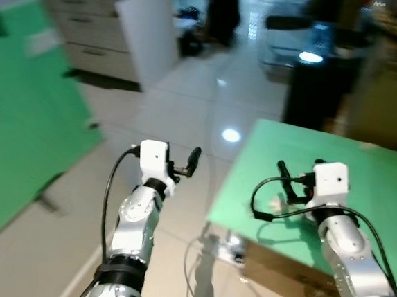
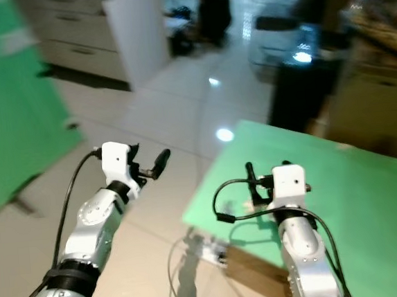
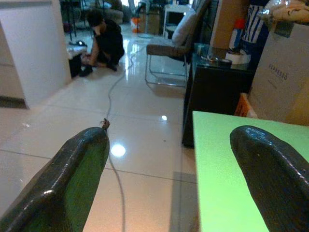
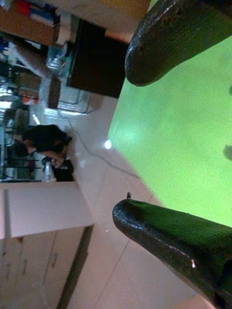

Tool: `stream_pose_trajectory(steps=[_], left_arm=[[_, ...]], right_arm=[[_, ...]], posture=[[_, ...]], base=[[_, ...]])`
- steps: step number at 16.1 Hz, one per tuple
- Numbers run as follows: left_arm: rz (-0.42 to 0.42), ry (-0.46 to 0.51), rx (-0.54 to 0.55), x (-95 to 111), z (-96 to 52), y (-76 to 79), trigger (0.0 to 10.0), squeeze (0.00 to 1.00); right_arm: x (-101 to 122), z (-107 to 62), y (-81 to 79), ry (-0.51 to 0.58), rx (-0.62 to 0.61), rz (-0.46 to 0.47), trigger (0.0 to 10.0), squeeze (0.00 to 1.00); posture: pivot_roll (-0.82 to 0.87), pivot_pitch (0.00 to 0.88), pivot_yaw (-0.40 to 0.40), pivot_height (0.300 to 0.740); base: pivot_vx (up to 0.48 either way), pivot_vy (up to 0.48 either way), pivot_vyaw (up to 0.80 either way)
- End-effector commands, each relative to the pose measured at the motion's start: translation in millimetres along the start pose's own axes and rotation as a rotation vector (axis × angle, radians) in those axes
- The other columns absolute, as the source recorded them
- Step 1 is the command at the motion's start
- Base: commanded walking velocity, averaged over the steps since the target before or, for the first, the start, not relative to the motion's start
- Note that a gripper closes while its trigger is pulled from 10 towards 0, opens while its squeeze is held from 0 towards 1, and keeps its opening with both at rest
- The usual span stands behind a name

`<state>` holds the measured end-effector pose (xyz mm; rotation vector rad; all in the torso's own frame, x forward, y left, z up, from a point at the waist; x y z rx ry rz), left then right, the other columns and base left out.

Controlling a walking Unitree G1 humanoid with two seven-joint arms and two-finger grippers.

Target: Hang keys on a hook

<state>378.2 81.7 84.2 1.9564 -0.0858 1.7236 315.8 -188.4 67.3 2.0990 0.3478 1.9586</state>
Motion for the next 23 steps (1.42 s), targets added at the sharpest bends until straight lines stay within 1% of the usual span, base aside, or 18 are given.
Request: stream_pose_trajectory(steps=[1,3,5,9,10,12,13,14,15,16,17,18,21,23], left_arm=[[0.04,-0.012,0.004,2.6,1.9,-2.9,10.0,0.0],[0.039,-0.019,0.007,1.1,1.7,-3.5,10.0,0.0],[0.039,-0.043,0.025,-4.9,0.0,-8.2,10.0,0.0],[0.025,-0.056,0.026,-9.2,-0.3,-8.4,10.0,0.0],[0.032,-0.063,0.025,-10.8,0.3,-8.4,10.0,0.0],[-0.003,-0.049,0.023,-9.5,1.3,-9.4,10.0,0.0],[-0.022,-0.033,0.033,-9.0,1.0,-12.5,10.0,0.0],[-0.027,-0.031,0.041,-9.4,0.5,-14.4,10.0,0.0],[-0.064,-0.006,0.102,-10.0,-7.6,-29.7,10.0,0.0],[-0.073,0.003,0.115,-9.8,-10.4,-33.4,10.0,0.0],[-0.07,0.015,0.123,-12.6,-19.3,-37.7,10.0,0.0],[-0.075,0.023,0.134,-13.6,-21.3,-38.0,10.0,0.0],[-0.081,0.053,0.136,-8.6,-15.0,-32.8,10.0,0.0],[-0.068,0.057,0.143,-8.1,-14.3,-31.7,10.0,0.0]], right_arm=[[-0.4,0.9,-5.7,-0.013,0.013,0.008,10.0,0.0],[-5.6,0.3,-6.8,-0.043,0.015,0.005,10.0,0.0],[-9.0,-5.8,-6.1,-0.049,0.013,0.0,10.0,0.0],[-10.2,-9.4,-5.1,-0.056,0.007,-0.001,10.0,0.0],[-10.6,-10.0,-4.1,-0.058,0.005,-0.003,10.0,0.0],[-11.2,-10.8,0.8,-0.059,-0.004,-0.012,10.0,0.0],[-10.9,-12.3,8.2,-0.058,-0.022,-0.027,10.0,0.0],[-11.1,-12.7,9.9,-0.06,-0.025,-0.028,10.0,0.0],[-12.1,-14.2,12.9,-0.062,-0.029,-0.027,10.0,0.0],[-12.2,-14.5,13.1,-0.062,-0.029,-0.026,10.0,0.0],[-11.8,-13.2,12.6,-0.061,-0.027,-0.02,10.0,0.0],[-10.0,-10.8,10.2,-0.055,-0.019,-0.019,10.0,0.0],[-3.1,-2.1,6.7,-0.034,-0.001,-0.021,10.0,0.0],[-1.7,0.9,6.8,-0.028,0.003,-0.019,10.0,0.0]], posture=[[-0.12,0.0,0.079,0.74],[-0.12,0.0,0.084,0.74],[-0.13,0.0,0.089,0.74],[-0.14,0.0,0.092,0.74],[-0.15,0.0,0.092,0.74],[-0.16,0.0,0.085,0.74],[-0.17,0.0,0.068,0.74],[-0.17,0.0,0.064,0.74],[-0.16,0.0,0.043,0.74],[-0.16,0.0,0.043,0.74],[-0.15,0.0,0.027,0.74],[-0.14,0.0,0.021,0.74],[-0.13,0.0,0.009,0.74],[-0.12,0.0,0.007,0.74]], base=[[0.0,0.0,0.0],[0.0,0.0,-0.35],[0.0,0.0,-0.63],[0.0,0.0,-0.63],[0.0,0.0,-0.63],[0.0,0.0,-0.63],[0.0,0.0,-0.63],[0.0,0.0,-0.63],[0.0,0.0,-0.64],[0.0,0.0,-0.64],[0.0,0.0,-0.66],[0.0,0.0,-0.66],[0.0,0.0,-0.66],[0.0,0.0,-0.66]])
Point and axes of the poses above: a point about 5 cm out from each wrist's last joint towards the gripper, its own z axis pointing out of the wrist towards the gripper, its own x axis along the axis of the wrist's last joint, y = z × x, the point moved 6 cm from there along z, pointing out of the wrist towards the gripper, and after that the axes turned 15 degrees about -z, right-handed, at the moved point
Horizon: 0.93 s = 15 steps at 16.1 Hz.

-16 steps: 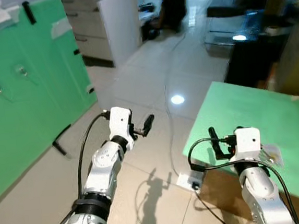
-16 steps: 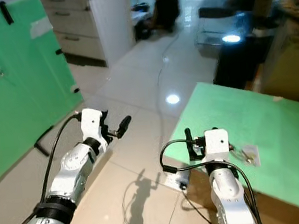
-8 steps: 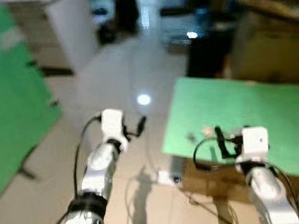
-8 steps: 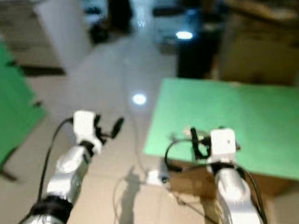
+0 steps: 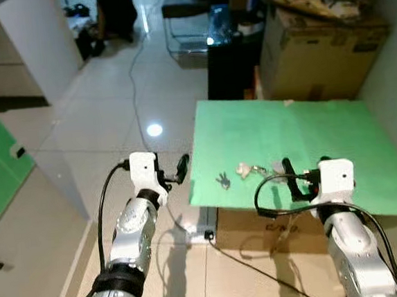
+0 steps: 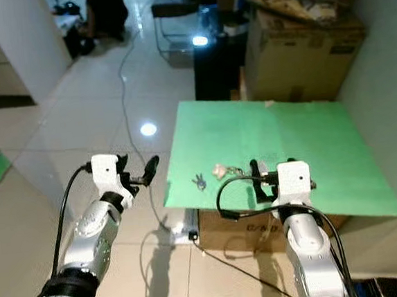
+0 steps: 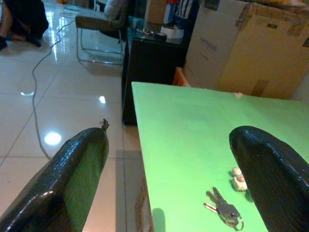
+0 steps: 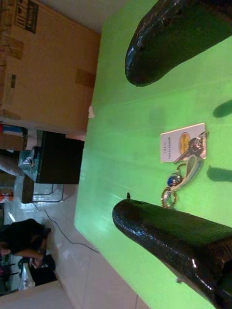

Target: Hang keys on a hook

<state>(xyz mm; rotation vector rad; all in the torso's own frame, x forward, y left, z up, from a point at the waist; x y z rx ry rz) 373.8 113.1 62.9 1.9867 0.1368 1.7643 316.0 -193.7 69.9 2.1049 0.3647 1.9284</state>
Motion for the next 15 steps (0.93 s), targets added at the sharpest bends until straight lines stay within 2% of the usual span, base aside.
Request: stream_pose_trajectory(steps=[1,2,4,6,7,9,12,14,15], left_arm=[[0.016,0.01,0.004,2.7,-0.9,-2.4,10.0,0.0],[0.018,0.01,0.005,2.4,-2.1,-3.8,10.0,0.0],[0.012,0.013,0.018,-3.8,-11.4,-8.7,10.0,0.0],[-0.015,0.027,0.008,-7.0,-14.4,-3.4,10.0,0.0],[-0.026,0.023,-0.006,-11.5,-14.4,4.3,10.0,0.0],[-0.036,0.012,-0.04,-16.4,-14.1,15.0,10.0,0.0],[-0.03,0.008,-0.061,-13.1,-11.7,17.4,10.0,0.0],[-0.019,0.008,-0.081,-8.0,-8.8,18.6,10.0,0.0],[-0.014,0.006,-0.079,-6.9,-7.6,17.8,10.0,0.0]], right_arm=[[-3.1,0.9,-0.1,-0.013,0.008,0.001,10.0,0.0],[-3.5,0.8,-0.9,-0.015,0.012,-0.001,10.0,0.0],[-2.5,0.5,-0.1,-0.008,0.051,-0.04,10.0,0.0],[0.1,-0.6,3.1,0.006,0.072,-0.067,10.0,0.0],[0.9,-0.1,6.3,0.007,0.079,-0.079,10.0,0.0],[2.4,3.0,8.5,0.012,0.06,-0.07,10.0,0.0],[7.2,5.5,-1.7,0.028,0.063,-0.044,10.0,0.0],[6.9,5.5,-3.5,0.029,0.056,-0.033,10.0,0.0],[6.3,5.5,-2.7,0.028,0.052,-0.029,10.0,0.0]], posture=[[-0.12,0.0,0.004,0.74],[-0.12,0.0,0.004,0.74],[-0.12,0.0,-0.057,0.74],[-0.12,0.0,-0.082,0.74],[-0.12,0.0,-0.086,0.74],[-0.13,0.0,-0.078,0.74],[-0.13,0.0,-0.046,0.74],[-0.13,0.0,-0.02,0.74],[-0.13,0.0,-0.02,0.74]], base=[[0.0,0.0,-0.66],[0.0,0.0,-0.66],[0.0,0.0,-0.65],[0.0,-0.356,0.0],[0.0,-0.469,0.0],[0.0,-0.469,0.0],[0.0,-0.469,0.0],[0.0,-0.469,0.0],[0.0,0.0,0.0]])
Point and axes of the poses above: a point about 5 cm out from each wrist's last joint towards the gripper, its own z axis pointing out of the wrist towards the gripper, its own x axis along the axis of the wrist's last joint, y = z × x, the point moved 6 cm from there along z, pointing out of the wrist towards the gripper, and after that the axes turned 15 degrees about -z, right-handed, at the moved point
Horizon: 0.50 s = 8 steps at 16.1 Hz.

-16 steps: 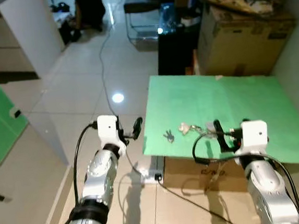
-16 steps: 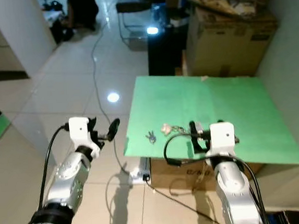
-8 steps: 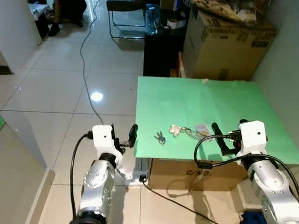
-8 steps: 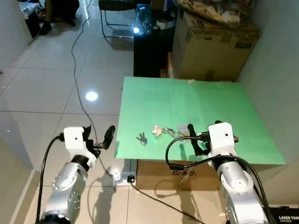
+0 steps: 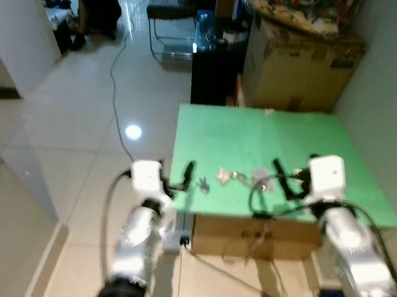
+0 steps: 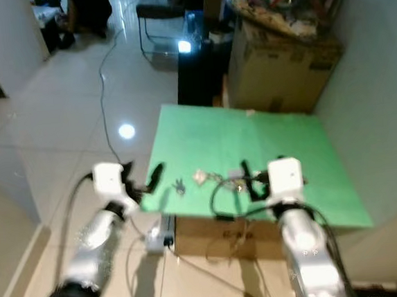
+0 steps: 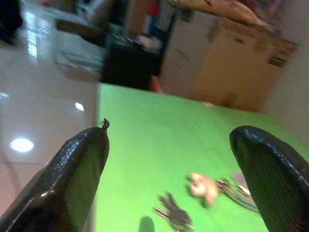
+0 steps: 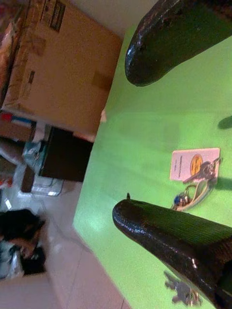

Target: Hang keys on a hook

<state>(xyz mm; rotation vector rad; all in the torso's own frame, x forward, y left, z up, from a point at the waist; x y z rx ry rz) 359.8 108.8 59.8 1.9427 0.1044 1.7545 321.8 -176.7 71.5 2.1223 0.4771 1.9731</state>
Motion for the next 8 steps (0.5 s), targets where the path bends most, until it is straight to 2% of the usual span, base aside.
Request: stream_pose_trajectory(steps=[1,5,8], left_arm=[[-0.008,-0.002,-0.021,1.4,6.1,9.0,10.0,0.0],[0.126,-0.008,-0.026,15.8,18.6,8.4,10.0,0.0],[0.132,-0.005,-0.037,20.0,21.6,8.7,10.0,0.0]], right_arm=[[-2.2,-0.7,12.6,-0.005,-0.04,-0.011,10.0,0.0],[-3.2,0.8,9.4,-0.005,-0.06,0.007,10.0,0.0],[-3.4,1.3,7.7,-0.002,-0.065,0.011,10.0,0.0]], posture=[[-0.13,0.0,-0.007,0.74],[-0.13,0.0,0.028,0.74],[-0.14,0.0,0.04,0.74]], base=[[0.0,0.0,0.0],[0.0,0.0,0.0],[0.0,0.0,0.0]])
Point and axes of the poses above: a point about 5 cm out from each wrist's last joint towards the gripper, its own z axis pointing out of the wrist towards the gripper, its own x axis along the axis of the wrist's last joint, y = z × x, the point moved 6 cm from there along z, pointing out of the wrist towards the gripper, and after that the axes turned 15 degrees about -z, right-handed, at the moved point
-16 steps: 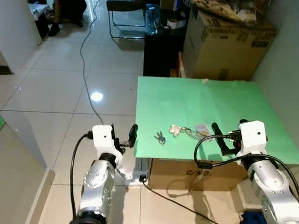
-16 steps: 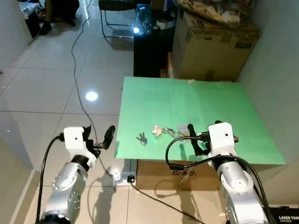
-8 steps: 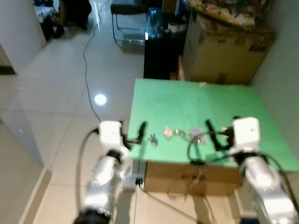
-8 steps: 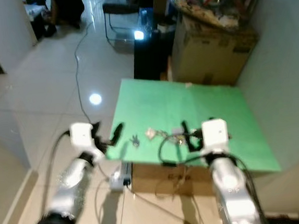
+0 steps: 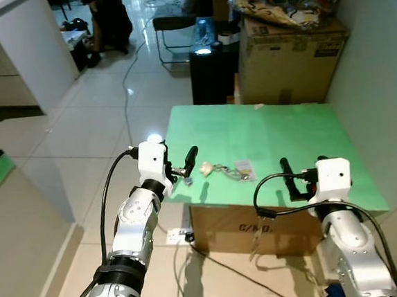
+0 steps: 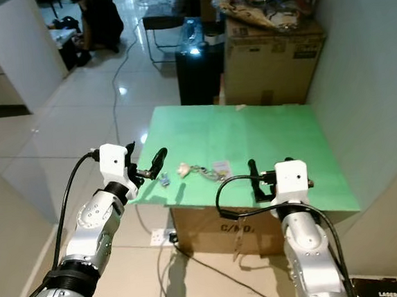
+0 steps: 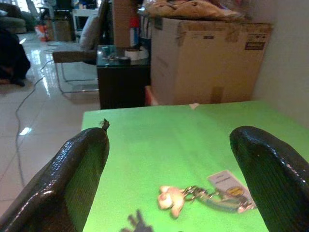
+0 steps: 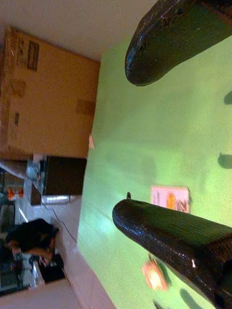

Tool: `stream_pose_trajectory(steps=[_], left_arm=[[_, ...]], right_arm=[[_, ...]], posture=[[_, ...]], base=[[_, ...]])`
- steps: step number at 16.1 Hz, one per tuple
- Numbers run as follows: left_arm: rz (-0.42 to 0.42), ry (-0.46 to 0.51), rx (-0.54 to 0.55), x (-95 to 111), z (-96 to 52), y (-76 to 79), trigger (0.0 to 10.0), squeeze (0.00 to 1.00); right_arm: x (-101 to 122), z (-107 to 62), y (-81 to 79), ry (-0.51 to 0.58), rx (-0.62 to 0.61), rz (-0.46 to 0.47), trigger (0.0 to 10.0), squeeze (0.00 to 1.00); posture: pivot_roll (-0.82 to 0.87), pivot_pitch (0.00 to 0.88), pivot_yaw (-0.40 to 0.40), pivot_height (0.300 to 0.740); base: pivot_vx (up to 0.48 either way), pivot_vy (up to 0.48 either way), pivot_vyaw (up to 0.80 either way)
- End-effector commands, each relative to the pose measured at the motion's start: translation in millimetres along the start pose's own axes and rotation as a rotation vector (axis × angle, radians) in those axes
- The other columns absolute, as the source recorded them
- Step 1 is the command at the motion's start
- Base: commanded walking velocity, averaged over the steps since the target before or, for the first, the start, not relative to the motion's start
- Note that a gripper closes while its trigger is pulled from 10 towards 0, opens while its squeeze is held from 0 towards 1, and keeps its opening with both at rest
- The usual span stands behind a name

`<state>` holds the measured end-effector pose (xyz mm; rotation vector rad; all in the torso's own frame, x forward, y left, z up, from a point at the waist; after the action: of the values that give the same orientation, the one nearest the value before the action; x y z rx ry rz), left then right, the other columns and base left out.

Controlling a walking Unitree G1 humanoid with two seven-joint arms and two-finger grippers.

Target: Hang keys on a hook

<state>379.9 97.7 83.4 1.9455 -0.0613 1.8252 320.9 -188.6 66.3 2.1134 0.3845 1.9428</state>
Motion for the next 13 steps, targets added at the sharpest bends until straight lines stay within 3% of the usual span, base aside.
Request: stream_pose_trajectory(steps=[1,5,6,7,9,13], left_arm=[[0.024,-0.009,0.024,0.3,1.7,-6.0,10.0,0.0],[0.039,-0.033,0.071,-3.5,13.0,-4.6,10.0,0.0],[0.041,-0.036,0.054,-3.4,16.1,0.5,10.0,0.0],[0.066,-0.037,-0.01,0.1,27.9,22.8,10.0,0.0],[0.063,-0.037,-0.076,7.5,42.9,48.3,10.0,0.0],[0.021,-0.059,-0.082,-2.5,42.5,52.3,10.0,0.0]], right_arm=[[5.4,2.1,-2.8,0.023,0.002,-0.005,10.0,0.0],[3.7,1.0,-3.0,0.022,0.0,0.004,10.0,0.0],[3.5,0.7,-3.4,0.022,0.001,0.005,10.0,0.0],[2.8,-0.2,-4.4,0.021,0.005,0.005,10.0,0.0],[4.3,-1.8,-6.6,0.026,0.003,0.004,10.0,0.0],[1.6,-8.5,1.2,0.021,-0.02,-0.005,10.0,0.0]], posture=[[-0.14,0.0,0.045,0.74],[-0.15,0.0,0.042,0.74],[-0.15,0.0,0.042,0.74],[-0.15,0.0,0.043,0.74],[-0.17,0.0,0.06,0.74],[-0.21,0.0,0.075,0.74]], base=[[0.0,0.0,0.0],[0.0,0.0,0.0],[0.0,0.0,0.0],[0.0,0.0,0.0],[0.0,0.0,0.0],[0.32,0.0,0.0]])
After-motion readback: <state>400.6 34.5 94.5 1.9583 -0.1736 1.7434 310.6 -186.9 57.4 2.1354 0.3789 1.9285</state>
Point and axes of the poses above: a point about 5 cm out from each wrist's last joint towards the gripper, its own z axis pointing out of the wrist towards the gripper, its own x axis along the axis of the wrist's last joint, y = z × x, the point moved 6 cm from there along z, pointing out of the wrist towards the gripper, and after that the axes turned 15 degrees about -z, right-handed, at the moved point
